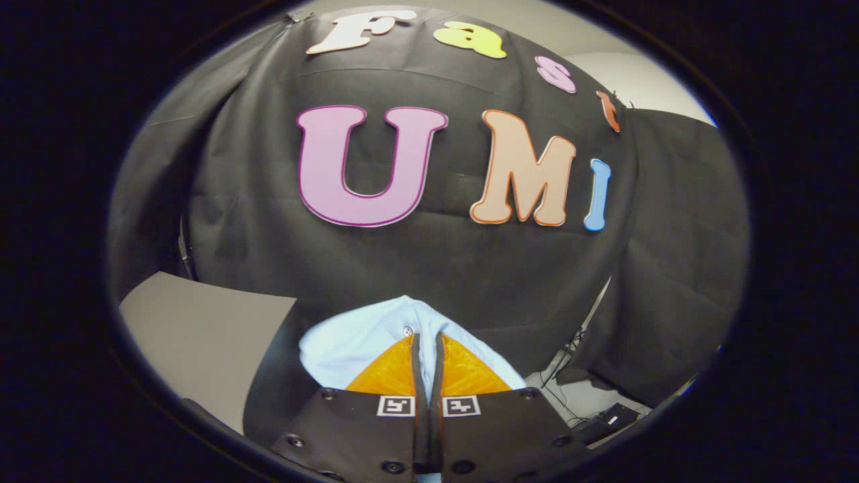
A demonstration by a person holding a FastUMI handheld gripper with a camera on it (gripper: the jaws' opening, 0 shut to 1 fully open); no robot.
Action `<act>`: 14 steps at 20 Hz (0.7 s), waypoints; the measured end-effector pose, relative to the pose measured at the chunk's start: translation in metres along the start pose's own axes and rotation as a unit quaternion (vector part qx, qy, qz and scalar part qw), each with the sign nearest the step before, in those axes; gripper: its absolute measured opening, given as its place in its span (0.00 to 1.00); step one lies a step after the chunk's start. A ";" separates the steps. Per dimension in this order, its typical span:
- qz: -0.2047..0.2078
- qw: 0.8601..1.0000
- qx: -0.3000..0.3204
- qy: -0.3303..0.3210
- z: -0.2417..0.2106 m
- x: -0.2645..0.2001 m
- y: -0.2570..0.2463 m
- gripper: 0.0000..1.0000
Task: Put the clothes into the washing machine and then close the washing machine lid.
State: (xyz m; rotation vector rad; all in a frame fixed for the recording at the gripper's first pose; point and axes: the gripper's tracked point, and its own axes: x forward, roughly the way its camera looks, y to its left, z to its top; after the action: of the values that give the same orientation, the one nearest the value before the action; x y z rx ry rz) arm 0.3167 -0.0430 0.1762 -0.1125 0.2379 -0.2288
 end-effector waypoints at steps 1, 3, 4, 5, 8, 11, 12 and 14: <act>-0.004 1.000 -0.001 0.005 -0.004 0.003 -0.008 0.01; -0.012 1.000 0.003 0.008 -0.011 0.008 -0.024 0.01; -0.015 1.000 0.009 0.007 -0.013 0.010 -0.030 0.01; -0.015 1.000 0.015 0.006 -0.014 0.009 -0.033 0.00; -0.004 1.000 0.023 0.014 -0.028 0.020 -0.035 0.01; 0.008 1.000 0.013 0.019 -0.038 0.029 -0.028 0.01; 0.010 1.000 0.012 0.021 -0.043 0.034 -0.026 0.06; 0.018 0.999 0.013 0.026 -0.053 0.043 -0.020 0.07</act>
State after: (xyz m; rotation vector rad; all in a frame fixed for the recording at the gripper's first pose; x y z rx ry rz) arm 0.3403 -0.0768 0.1178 -0.0764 0.2885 -0.1983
